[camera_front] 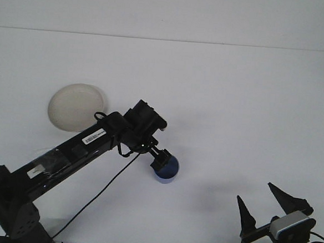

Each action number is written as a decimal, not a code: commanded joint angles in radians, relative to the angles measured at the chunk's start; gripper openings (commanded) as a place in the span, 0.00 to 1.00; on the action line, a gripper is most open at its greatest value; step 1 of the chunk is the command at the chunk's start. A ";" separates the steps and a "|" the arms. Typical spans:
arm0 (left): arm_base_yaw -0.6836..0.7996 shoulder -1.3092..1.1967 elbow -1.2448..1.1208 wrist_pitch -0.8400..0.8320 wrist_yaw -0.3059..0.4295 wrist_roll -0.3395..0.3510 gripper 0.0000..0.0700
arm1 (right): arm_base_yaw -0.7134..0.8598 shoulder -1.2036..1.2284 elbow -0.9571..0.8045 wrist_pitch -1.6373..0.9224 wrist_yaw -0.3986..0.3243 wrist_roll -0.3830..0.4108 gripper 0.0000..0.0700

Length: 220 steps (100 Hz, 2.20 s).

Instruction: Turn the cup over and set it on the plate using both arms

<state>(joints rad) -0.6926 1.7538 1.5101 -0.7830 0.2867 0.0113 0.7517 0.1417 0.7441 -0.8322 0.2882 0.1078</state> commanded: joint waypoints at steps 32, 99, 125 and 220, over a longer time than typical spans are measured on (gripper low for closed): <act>-0.037 0.109 0.023 0.030 -0.009 0.034 0.82 | 0.008 0.002 0.006 0.009 0.003 -0.005 0.88; -0.042 0.116 0.037 -0.023 -0.010 0.057 0.01 | 0.008 0.002 0.006 0.008 0.005 -0.004 0.88; 0.078 0.038 0.142 -0.139 -0.114 0.082 0.01 | 0.008 0.002 0.006 0.009 0.005 -0.004 0.88; 0.801 0.098 0.270 -0.158 -0.271 0.028 0.01 | 0.008 0.002 0.006 0.021 0.005 -0.004 0.88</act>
<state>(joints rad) 0.1013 1.8084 1.7561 -0.9478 0.0162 0.0673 0.7517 0.1417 0.7437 -0.8238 0.2901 0.1059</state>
